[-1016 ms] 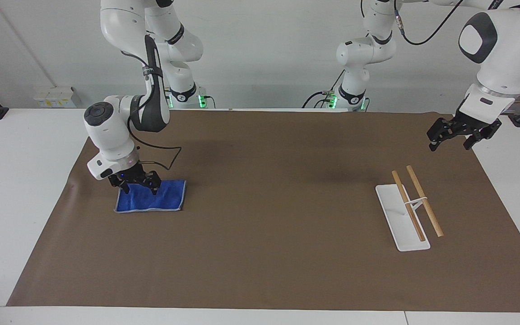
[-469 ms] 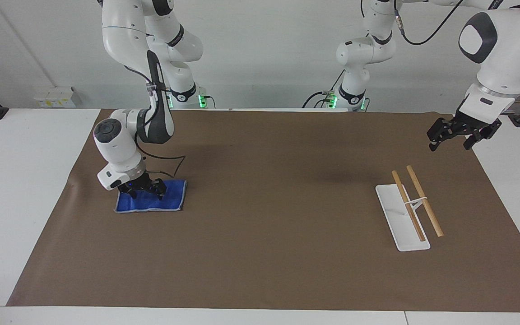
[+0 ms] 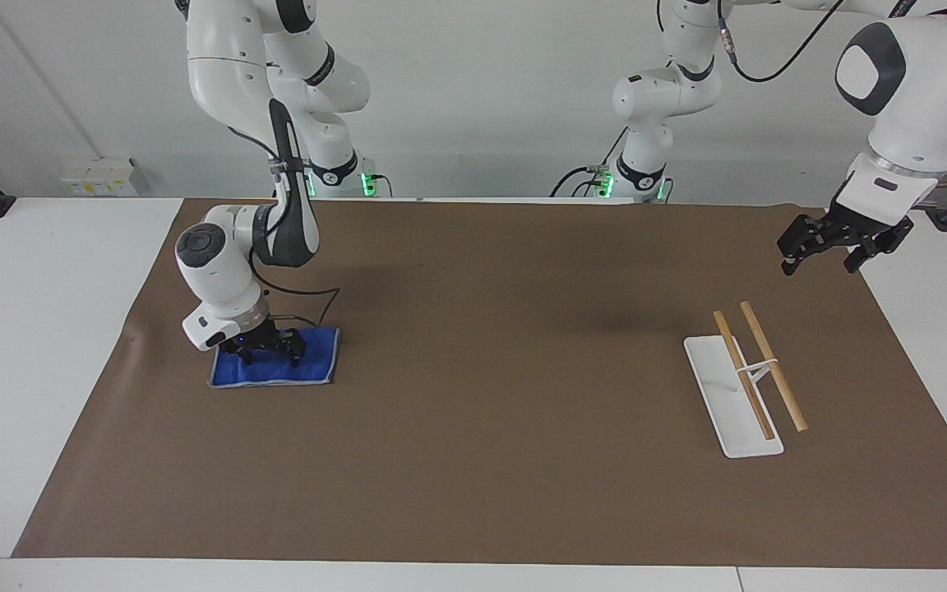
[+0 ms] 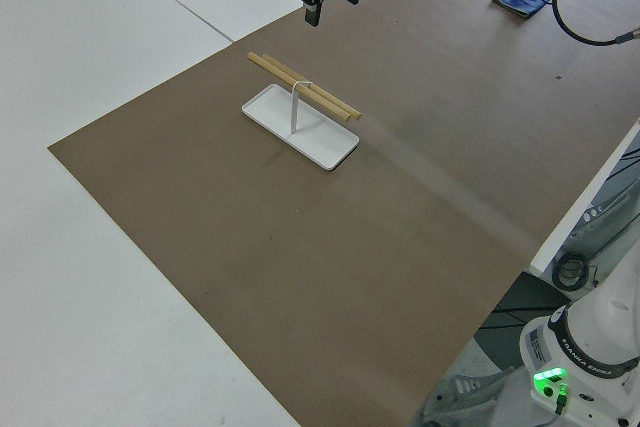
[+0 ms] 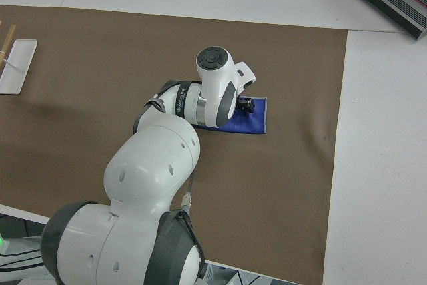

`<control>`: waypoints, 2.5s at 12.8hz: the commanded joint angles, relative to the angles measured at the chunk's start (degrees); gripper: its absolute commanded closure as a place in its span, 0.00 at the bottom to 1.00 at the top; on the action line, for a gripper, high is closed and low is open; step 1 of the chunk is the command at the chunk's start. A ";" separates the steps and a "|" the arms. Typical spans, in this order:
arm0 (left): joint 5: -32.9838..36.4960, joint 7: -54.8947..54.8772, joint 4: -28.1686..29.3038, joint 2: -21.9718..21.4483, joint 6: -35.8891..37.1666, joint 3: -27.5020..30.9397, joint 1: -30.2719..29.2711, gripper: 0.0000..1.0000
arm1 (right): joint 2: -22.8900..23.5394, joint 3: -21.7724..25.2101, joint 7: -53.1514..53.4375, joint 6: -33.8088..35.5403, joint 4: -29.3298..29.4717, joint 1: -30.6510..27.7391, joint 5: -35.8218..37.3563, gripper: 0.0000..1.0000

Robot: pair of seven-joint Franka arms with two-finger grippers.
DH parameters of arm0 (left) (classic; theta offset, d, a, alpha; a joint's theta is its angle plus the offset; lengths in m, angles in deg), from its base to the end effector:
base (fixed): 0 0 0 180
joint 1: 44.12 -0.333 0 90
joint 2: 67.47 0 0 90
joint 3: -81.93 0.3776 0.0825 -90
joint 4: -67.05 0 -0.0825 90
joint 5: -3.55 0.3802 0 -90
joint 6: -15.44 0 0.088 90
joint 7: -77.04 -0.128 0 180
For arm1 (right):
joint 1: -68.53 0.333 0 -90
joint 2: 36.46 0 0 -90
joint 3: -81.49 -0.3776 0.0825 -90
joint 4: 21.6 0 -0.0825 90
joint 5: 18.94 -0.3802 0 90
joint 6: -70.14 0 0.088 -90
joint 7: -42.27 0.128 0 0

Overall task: Right arm passes towel to left arm to hang
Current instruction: 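Reach the right gripper down to the blue towel's edge, then grasp the blue towel edge with the right gripper and lift, then carry the towel toward the left gripper while the left gripper approaches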

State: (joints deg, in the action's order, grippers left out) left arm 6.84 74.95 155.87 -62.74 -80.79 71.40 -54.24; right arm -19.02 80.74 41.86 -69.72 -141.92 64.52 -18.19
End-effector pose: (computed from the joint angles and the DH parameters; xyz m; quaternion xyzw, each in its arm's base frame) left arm 0.5915 0.0075 0.6384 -0.9992 0.0237 -0.0238 0.0214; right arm 0.6002 -0.0347 0.3178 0.9996 -0.0203 0.0183 0.0029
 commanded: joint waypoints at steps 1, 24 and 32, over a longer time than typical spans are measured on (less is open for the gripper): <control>-0.39 0.34 1.80 -1.57 -0.44 -0.02 -0.26 0.00 | -0.04 -0.31 -1.35 -1.55 -1.24 -0.21 -0.21 0.55; -0.39 -0.01 1.80 -2.44 -0.18 -0.02 -0.26 0.00 | -9.18 -16.48 0.84 6.18 5.79 1.11 -25.92 1.00; -22.42 11.46 16.88 -9.29 -12.72 -0.02 -1.23 0.00 | -8.22 -19.21 4.53 -0.74 8.61 6.28 -52.40 1.00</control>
State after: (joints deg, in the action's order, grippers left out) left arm -11.06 81.88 164.79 -67.28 -88.01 71.60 -55.18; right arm -28.20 61.98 44.45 -67.38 -134.47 69.64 -67.45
